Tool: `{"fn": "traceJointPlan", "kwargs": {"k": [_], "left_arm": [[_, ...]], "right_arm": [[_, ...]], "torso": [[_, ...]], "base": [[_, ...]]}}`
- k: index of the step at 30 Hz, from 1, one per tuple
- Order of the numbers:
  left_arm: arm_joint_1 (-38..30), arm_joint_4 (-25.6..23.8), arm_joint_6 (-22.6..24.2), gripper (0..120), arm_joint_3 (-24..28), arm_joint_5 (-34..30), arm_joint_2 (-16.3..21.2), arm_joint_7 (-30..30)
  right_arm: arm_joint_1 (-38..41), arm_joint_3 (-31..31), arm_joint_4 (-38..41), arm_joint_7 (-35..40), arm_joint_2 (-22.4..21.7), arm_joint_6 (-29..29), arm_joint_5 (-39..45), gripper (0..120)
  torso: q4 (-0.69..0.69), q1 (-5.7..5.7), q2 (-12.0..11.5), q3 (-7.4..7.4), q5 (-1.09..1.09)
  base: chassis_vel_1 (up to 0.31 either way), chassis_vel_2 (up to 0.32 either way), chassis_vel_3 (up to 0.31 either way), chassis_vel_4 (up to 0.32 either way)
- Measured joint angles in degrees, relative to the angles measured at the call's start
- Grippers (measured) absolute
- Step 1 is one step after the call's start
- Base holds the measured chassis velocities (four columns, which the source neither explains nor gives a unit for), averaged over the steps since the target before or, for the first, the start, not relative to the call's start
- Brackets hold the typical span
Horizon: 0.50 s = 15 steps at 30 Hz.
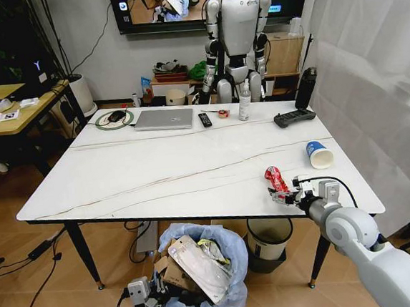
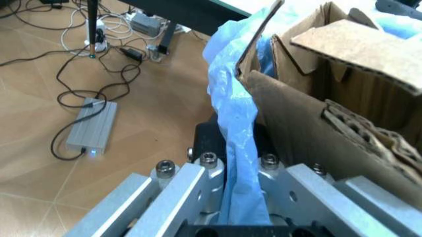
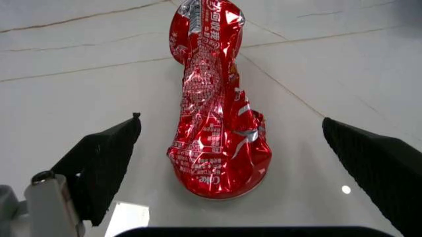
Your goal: Pick up the trash bin and place the trash from the table into it.
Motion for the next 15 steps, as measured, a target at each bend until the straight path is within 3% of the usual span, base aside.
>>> {"fn": "traceJointPlan", "kwargs": {"k": [7, 15], "left_arm": [[-0.1, 0.1, 0.0, 0, 0.0, 0.0, 0.0, 0.0], [0.0, 0.1, 0.0, 0, 0.0, -0.1, 0.1, 0.0]], "right_arm": [[-0.7, 0.1, -0.5, -0.5, -0.2, 0.1, -0.2, 99], [-0.8, 0.3, -1.2, -1.5, -0.1, 0.8, -0.8, 69]], "torso": [[0.00, 0.00, 0.0, 0.00, 0.00], [0.00, 0.00, 0.0, 0.00, -0.01]], "base": [[0.000, 0.000, 0.000, 0.000], [0.000, 0.000, 0.000, 0.000]]}}
